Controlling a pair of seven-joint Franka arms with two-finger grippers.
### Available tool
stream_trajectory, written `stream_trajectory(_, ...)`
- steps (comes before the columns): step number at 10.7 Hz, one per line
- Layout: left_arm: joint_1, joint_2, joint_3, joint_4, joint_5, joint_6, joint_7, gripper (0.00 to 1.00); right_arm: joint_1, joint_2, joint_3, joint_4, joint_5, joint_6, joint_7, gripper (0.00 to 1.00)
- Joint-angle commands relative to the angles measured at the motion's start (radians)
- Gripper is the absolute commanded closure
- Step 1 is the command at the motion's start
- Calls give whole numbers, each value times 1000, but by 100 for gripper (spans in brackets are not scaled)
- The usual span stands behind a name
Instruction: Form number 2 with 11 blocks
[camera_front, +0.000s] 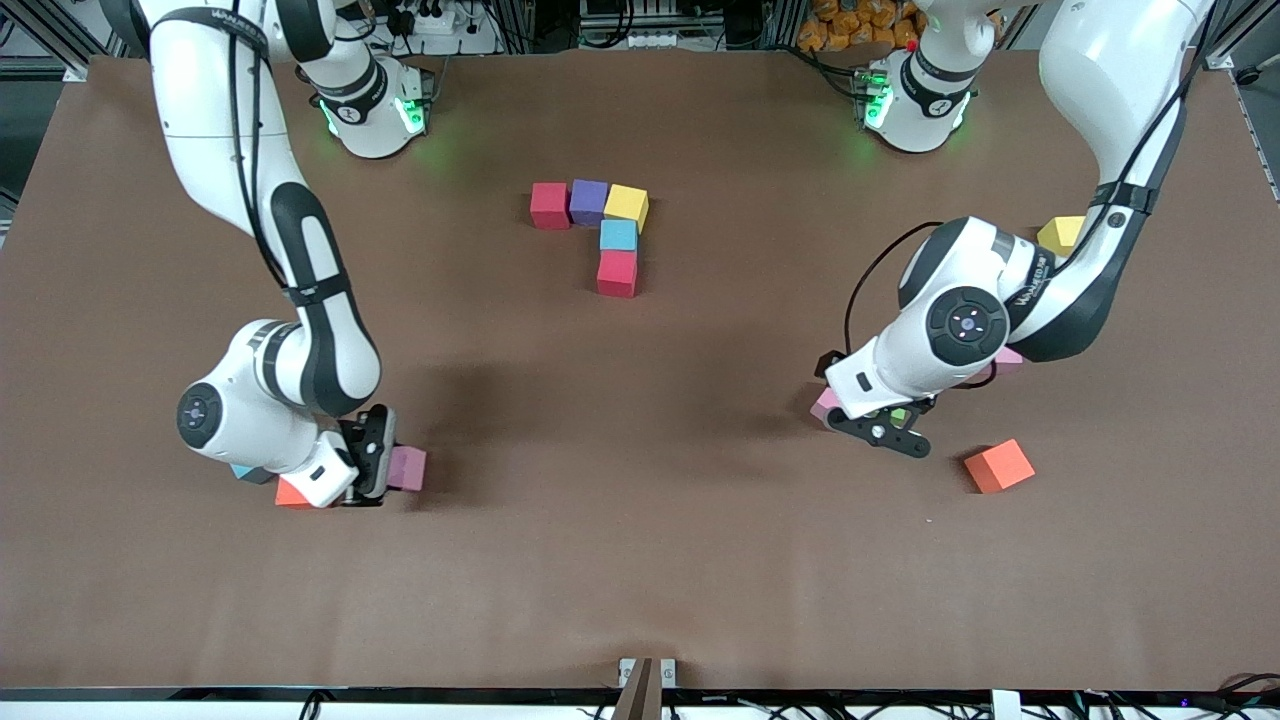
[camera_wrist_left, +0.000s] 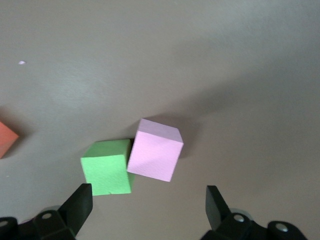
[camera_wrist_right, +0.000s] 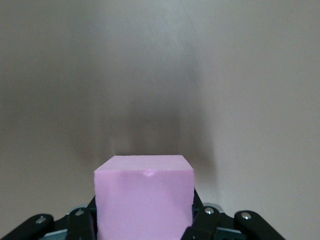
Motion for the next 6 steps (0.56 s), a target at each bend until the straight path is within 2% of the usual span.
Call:
stream_trajectory(1,-33,-4,-6,-36,16,17,52,0,63,-120,-2,-132,18,-10,74,99)
stream_trajectory(4,-18,13,-6,-116,74,149,91,0,150,-226,-4,-287,18,19,125,99)
stream_trajectory(6,-16,29,-6,-119,117,166,100,0,239,-315,-4,-422,18,103,195,100)
